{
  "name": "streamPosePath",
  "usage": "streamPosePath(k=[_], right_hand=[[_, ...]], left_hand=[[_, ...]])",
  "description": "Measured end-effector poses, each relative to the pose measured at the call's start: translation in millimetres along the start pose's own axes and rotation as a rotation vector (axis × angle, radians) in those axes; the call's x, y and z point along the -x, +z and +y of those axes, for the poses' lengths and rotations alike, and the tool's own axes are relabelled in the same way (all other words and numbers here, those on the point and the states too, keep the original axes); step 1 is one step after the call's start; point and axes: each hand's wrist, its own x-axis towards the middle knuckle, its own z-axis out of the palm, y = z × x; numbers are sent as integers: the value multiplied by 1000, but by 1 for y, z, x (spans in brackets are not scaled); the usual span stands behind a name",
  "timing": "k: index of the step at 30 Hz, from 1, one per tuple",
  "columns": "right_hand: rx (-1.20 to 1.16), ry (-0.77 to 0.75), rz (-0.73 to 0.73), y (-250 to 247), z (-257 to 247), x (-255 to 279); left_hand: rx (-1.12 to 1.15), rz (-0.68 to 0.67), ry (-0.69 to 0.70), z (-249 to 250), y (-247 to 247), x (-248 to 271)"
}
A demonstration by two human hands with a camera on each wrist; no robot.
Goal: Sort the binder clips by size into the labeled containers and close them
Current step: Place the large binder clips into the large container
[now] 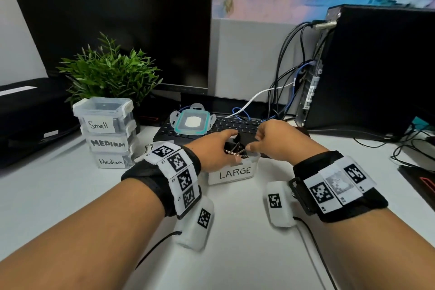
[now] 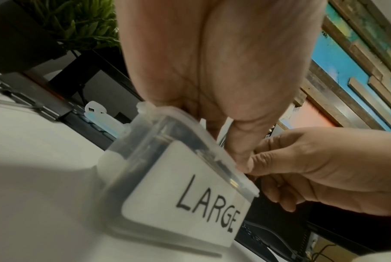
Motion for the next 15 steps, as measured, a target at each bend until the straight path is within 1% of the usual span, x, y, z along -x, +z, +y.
streamPosePath(k=[6,9,12,15], right_hand=[[-25,-112,-4,-1,1,5],[3,-166,-2,-2,-2,7],[-35,-150,-32,0,-6,8],[-39,-127,-111,-1,-15,8]], left_hand=[[15,11,14,-3,0,-1],[0,23,9,-3,-1,-1],[-14,26,1,-4,-4,-2],[-46,20,-5,-6,-5,-4]])
